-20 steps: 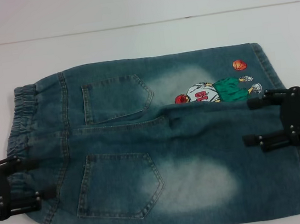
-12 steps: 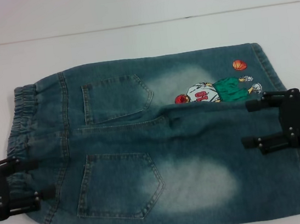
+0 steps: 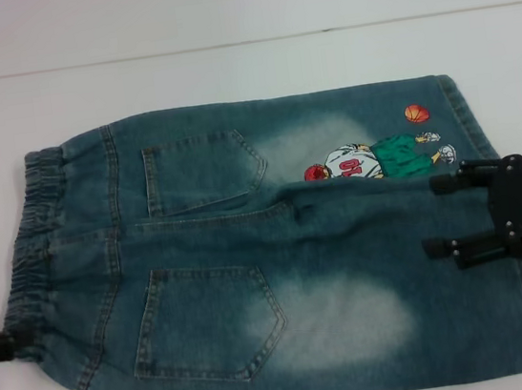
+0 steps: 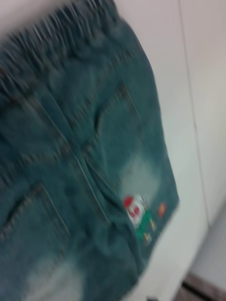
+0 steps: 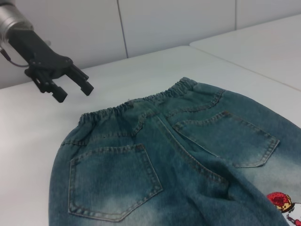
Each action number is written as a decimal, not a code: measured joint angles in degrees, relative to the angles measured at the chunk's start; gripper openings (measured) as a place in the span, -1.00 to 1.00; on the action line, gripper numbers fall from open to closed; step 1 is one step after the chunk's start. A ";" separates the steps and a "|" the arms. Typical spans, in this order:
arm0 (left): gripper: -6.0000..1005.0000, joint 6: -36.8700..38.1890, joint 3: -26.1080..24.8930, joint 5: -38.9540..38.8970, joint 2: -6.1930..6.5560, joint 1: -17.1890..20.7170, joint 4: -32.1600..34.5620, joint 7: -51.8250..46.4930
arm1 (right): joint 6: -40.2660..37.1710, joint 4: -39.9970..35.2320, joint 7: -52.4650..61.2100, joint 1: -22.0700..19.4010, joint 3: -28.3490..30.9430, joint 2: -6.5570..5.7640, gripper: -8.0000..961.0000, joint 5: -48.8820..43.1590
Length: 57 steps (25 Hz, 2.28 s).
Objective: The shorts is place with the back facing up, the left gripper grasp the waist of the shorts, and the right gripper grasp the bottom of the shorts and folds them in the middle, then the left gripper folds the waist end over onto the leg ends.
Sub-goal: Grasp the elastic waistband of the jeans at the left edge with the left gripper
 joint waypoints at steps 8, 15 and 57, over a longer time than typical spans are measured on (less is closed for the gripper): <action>0.71 -5.90 6.11 9.20 -5.61 -0.12 10.59 -7.61 | -0.27 -0.04 -0.46 0.39 -0.07 -0.01 0.96 0.30; 0.71 -8.69 8.12 9.88 -5.79 -0.22 10.44 -9.73 | -0.82 -0.06 -0.50 0.53 -0.05 -0.01 0.96 0.33; -0.23 -12.60 13.72 12.06 -5.61 -1.09 7.02 -10.48 | -0.09 0.47 -0.40 0.50 0.48 0.08 0.96 0.35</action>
